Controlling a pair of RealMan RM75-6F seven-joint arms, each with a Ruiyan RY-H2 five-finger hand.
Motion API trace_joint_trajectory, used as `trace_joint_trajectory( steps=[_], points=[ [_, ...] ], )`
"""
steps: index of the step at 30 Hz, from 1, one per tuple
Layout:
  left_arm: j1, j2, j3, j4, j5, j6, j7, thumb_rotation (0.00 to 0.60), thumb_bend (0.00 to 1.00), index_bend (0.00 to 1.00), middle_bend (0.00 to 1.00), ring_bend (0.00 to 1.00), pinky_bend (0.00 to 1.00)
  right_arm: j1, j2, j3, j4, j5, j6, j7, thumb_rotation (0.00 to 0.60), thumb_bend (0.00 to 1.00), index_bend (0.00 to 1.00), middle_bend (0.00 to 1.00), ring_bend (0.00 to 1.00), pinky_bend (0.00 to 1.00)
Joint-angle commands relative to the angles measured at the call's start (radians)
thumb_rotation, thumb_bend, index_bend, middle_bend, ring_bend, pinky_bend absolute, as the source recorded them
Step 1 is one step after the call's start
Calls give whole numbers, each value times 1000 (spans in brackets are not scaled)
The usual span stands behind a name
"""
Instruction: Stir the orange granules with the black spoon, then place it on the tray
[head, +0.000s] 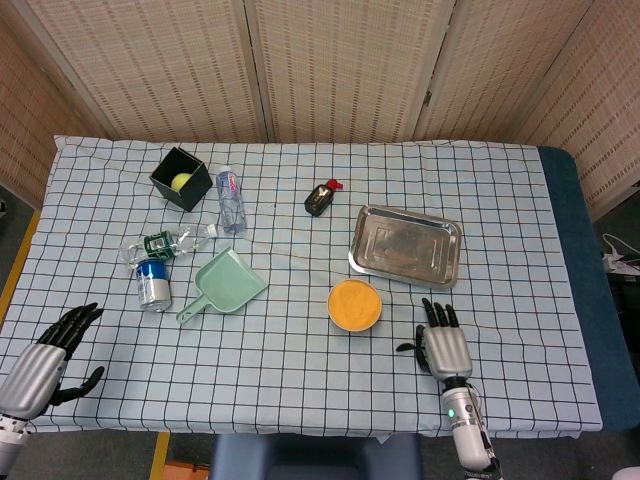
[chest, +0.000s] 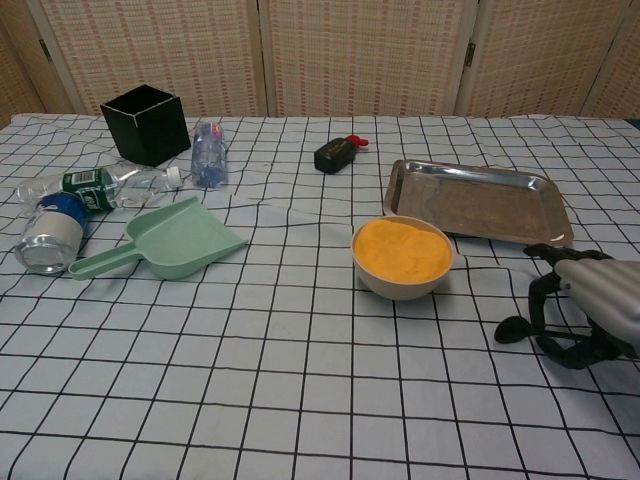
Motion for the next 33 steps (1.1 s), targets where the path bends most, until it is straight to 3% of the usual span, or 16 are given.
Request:
trace_joint_trajectory(
  steps=[1,10,16,26,33],
  points=[
    [-1,0,-1,-1,0,-1,0,600,367,0,0,0,168,2,11,6,-14,5,-5,8,600,352,570,0,0,0],
    [-1,-2,-2,1,-7,-5,7,600,367,0,0,0,168,18,99,47,-119,37,-24,32,600,353,570,0,0,0],
    [-2,-6,-5,-4,-8,-6,23,600,367,0,0,0,169,74,149,106,-185,84,-49,-16,600,354,569,0,0,0],
    [-2,-10,-4,-4,-8,-10,32,600,367,0,0,0,168,196,120,185,-202,166,-69,-109,600,353,557,0,0,0],
    [-1,-8,-4,-3,-7,-7,26,600,367,0,0,0,168,289,66,212,-175,235,-82,-180,600,353,552,0,0,0]
  ],
)
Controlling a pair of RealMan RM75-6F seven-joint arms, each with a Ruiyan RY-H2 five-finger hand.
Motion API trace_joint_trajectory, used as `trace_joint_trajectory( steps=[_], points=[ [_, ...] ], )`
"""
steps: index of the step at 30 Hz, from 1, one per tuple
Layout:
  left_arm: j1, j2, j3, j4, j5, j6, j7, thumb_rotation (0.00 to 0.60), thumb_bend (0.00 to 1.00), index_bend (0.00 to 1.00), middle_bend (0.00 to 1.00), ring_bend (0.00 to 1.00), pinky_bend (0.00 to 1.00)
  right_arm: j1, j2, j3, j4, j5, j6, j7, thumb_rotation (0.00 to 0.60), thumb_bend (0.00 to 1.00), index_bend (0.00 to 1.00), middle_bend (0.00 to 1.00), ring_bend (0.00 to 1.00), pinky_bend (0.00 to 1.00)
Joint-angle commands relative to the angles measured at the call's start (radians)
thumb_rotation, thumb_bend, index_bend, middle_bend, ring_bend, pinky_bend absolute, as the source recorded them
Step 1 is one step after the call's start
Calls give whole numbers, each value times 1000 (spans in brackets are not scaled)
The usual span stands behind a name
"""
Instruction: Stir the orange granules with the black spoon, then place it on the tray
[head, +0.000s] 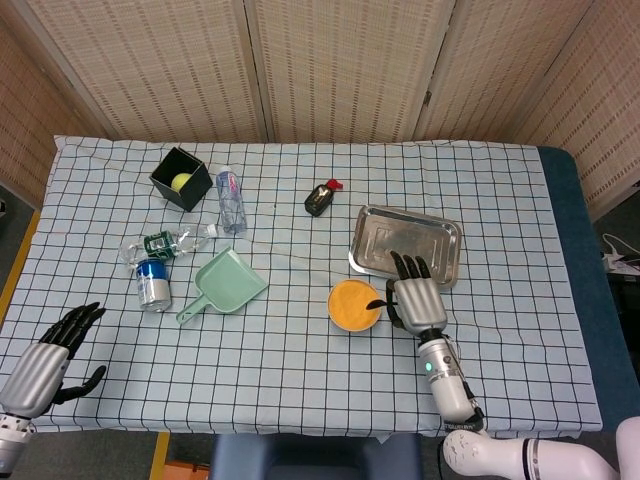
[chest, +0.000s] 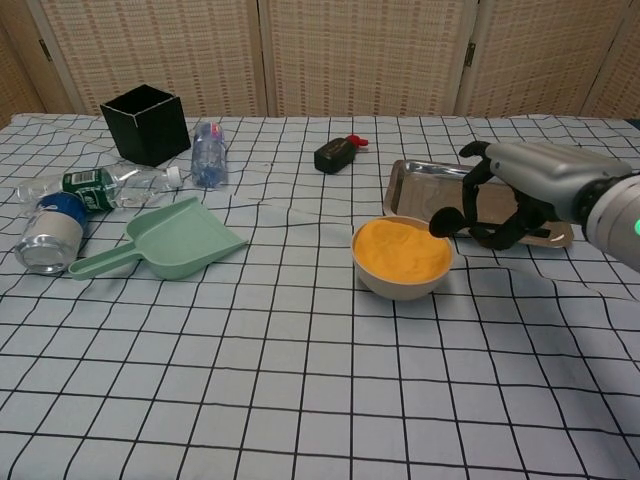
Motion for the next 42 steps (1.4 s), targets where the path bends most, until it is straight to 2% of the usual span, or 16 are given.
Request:
trace_joint_trajectory(
  steps=[1,12,23,29,36,39,42],
  points=[
    [0,1,0,0,1,1,-2,600,367,0,0,0,168,37,-28,11,17,25,-5,-27,600,353,552,0,0,0],
    [2,4,1,2,2,4,-9,600,368,0,0,0,169,105,-81,1,67,64,9,-69,600,356,528,0,0,0],
    [1,3,0,3,1,3,-10,600,368,0,0,0,169,134,-84,-25,80,79,26,-64,600,356,359,0,0,0],
    [2,2,-2,8,-3,2,-11,600,367,0,0,0,168,108,-43,-46,27,-1,88,-18,600,354,278,0,0,0],
    [1,-3,-2,2,-3,0,12,600,368,0,0,0,168,60,41,-71,-43,-67,115,65,600,353,280,0,0,0],
    [2,-6,-4,-1,-7,-1,25,600,367,0,0,0,169,15,80,-124,-48,-174,123,167,600,354,302,0,0,0],
    [2,-8,-5,-3,-15,-7,35,600,367,0,0,0,169,-35,89,-192,3,-305,181,222,600,352,371,0,0,0]
  ],
)
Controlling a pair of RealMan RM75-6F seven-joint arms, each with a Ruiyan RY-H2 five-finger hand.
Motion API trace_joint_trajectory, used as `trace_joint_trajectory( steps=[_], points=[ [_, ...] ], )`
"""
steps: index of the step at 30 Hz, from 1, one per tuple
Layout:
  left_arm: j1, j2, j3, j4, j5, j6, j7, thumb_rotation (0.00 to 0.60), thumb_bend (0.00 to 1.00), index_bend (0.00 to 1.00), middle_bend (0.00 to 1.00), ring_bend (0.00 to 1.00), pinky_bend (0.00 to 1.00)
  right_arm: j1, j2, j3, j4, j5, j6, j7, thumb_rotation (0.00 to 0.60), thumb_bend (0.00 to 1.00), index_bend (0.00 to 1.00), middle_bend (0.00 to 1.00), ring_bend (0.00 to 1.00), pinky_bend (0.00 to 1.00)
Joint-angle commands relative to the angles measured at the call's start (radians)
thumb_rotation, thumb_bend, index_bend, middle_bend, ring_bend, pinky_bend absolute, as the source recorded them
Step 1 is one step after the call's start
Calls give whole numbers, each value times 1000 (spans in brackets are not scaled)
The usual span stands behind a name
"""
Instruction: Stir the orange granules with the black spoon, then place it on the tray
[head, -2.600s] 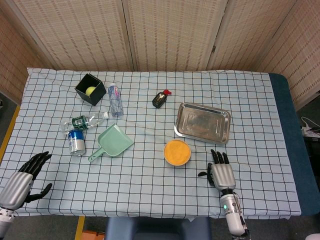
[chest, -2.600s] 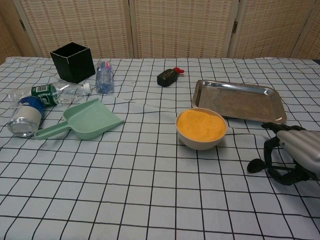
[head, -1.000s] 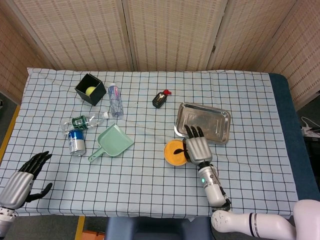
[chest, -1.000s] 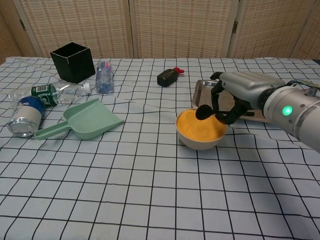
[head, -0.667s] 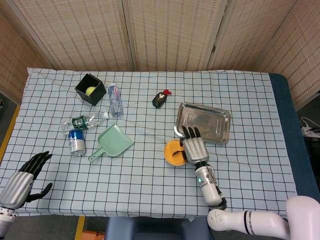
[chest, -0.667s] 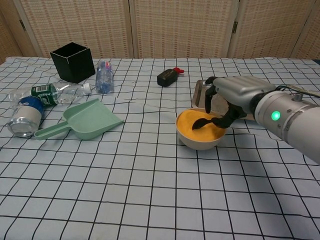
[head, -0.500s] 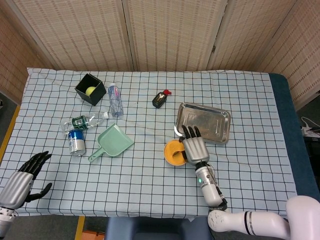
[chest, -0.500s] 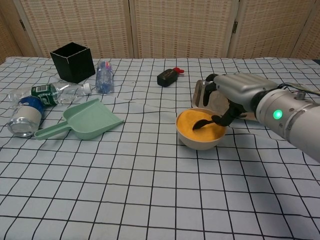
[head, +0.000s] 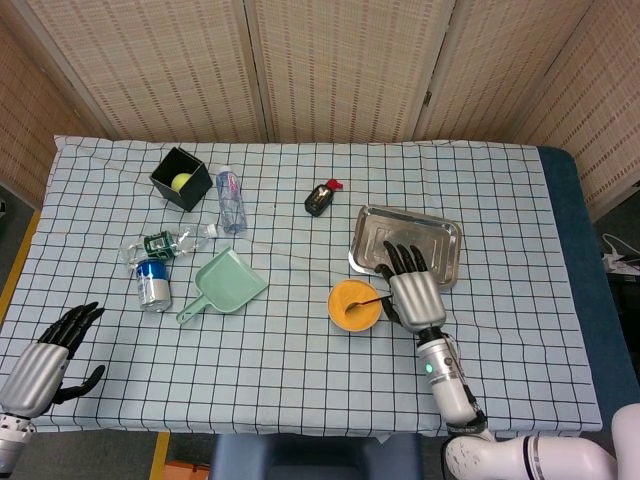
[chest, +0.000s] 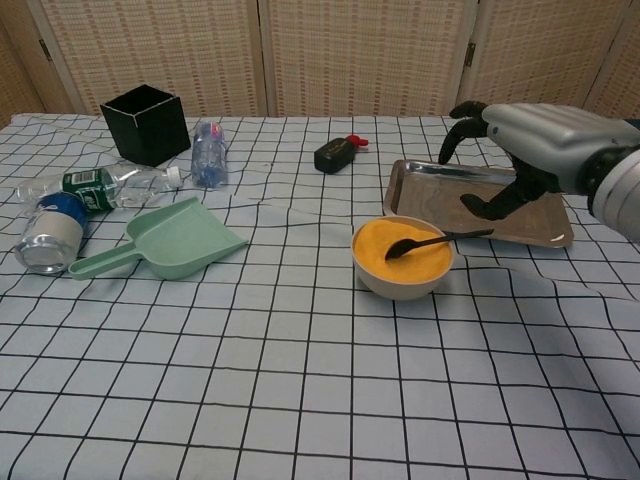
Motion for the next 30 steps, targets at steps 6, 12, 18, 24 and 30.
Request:
trace_joint_trajectory(
  steps=[6,12,18,24,30],
  points=[
    [-2,-6,-4,-8,-8,-9,24,600,368,0,0,0,169,-127,-5,-150,205,-290,120,153,600,351,491,0,0,0],
    [-7,-11,-4,-7,-15,-23,31,600,367,0,0,0,169,-143,-40,-122,306,-265,74,217,600,351,504,0,0,0],
    [-8,-11,-6,-2,-20,-27,25,600,367,0,0,0,168,-123,-72,-70,372,-216,-5,238,600,351,504,0,0,0],
    [-10,-12,-6,1,-22,-32,21,600,367,0,0,0,168,-100,-110,-29,431,-177,-68,245,600,351,506,0,0,0],
    [-11,-12,-8,4,-27,-34,16,600,367,0,0,0,168,-86,-134,-13,458,-172,-99,243,600,351,502,0,0,0]
  ],
)
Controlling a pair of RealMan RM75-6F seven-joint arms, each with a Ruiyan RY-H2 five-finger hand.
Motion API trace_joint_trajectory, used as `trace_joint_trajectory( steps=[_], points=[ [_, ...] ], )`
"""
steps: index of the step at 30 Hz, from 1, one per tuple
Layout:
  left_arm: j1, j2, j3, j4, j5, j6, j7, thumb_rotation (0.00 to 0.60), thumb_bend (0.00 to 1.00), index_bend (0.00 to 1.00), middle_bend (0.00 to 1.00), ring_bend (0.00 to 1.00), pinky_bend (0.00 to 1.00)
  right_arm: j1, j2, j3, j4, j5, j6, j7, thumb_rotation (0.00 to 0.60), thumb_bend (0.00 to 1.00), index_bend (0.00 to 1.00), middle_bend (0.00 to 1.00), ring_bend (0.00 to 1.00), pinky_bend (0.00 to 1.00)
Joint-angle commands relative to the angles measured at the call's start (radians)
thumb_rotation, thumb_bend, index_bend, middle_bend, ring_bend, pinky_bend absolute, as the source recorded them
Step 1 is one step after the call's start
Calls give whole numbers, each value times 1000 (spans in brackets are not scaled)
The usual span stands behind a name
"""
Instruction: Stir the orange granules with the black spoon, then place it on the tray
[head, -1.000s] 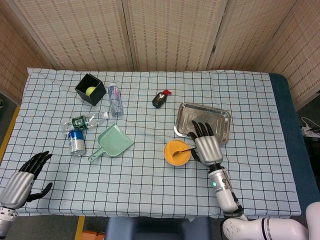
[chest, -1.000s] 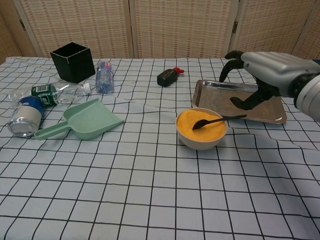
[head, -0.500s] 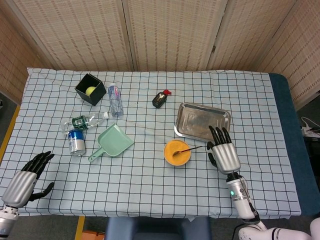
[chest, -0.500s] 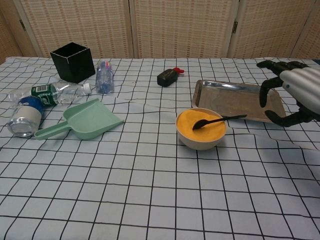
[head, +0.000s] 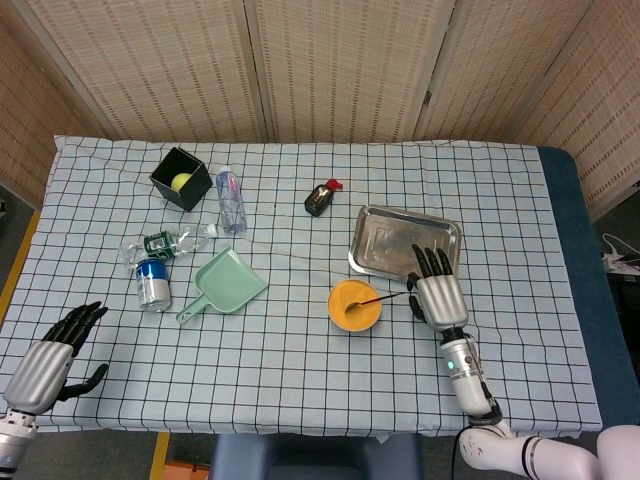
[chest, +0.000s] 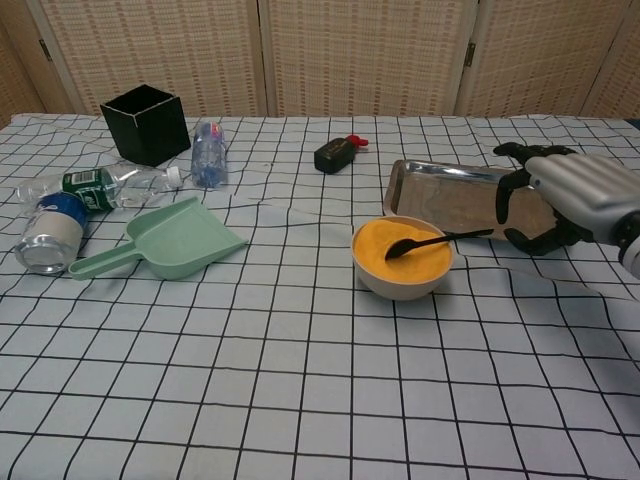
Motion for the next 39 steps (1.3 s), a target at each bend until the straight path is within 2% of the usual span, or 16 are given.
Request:
trace_joint_trajectory(
  steps=[1,16,39],
  points=[
    [-1,1,-1,-1,-1,-1,-2,600,367,0,0,0,169,5,-7,7,5,2,-9,0,600,351,502,0,0,0],
    [-5,0,-3,2,-8,-9,-2,600,367,0,0,0,168,18,-29,26,24,19,-53,-7,600,352,486,0,0,0],
    [-7,0,-5,5,-14,-16,-3,600,367,0,0,0,168,22,-50,32,38,4,-59,-4,600,353,559,0,0,0]
  ],
)
